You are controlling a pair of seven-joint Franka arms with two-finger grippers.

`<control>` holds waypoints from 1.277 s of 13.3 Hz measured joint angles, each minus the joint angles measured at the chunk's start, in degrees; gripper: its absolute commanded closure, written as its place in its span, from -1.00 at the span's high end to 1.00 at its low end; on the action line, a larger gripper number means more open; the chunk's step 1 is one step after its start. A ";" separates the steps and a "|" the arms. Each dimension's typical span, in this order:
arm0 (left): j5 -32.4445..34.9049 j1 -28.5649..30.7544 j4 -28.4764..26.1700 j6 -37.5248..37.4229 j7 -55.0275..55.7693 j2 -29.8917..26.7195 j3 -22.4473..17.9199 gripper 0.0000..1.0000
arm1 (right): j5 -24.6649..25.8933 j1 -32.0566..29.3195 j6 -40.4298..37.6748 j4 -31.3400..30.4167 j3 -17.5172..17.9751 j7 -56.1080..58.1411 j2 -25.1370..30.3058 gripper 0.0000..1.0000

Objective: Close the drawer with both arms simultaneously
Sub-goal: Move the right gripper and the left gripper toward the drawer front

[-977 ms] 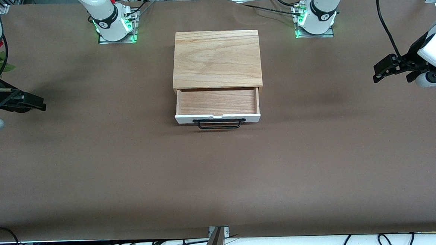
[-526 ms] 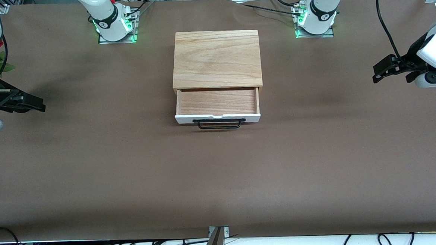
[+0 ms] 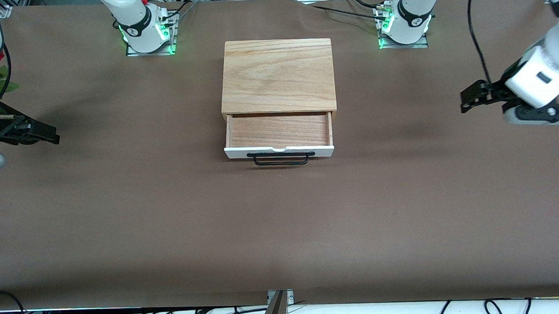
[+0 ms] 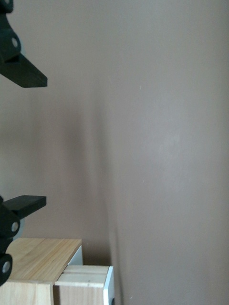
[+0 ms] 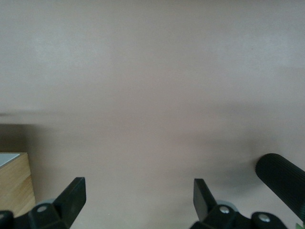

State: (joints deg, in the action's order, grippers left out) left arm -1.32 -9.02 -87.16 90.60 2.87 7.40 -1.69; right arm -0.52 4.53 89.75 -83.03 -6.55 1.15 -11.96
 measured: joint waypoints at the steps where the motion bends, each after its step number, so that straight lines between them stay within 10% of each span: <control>1: -0.10 -1.42 0.53 0.52 0.09 1.08 0.16 1.00 | -0.66 0.01 0.00 0.00 0.00 -0.01 -0.30 1.00; 17: -19.72 -10.15 3.62 27.63 0.00 22.48 2.01 1.00 | -17.26 11.87 19.39 0.15 2.31 -0.31 -15.70 1.00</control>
State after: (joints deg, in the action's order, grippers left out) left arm -21.03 -19.17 -83.54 118.23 2.87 29.88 0.32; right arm -17.78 16.40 109.14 -82.88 -4.24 0.84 -27.66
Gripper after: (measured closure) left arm 0.000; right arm 0.000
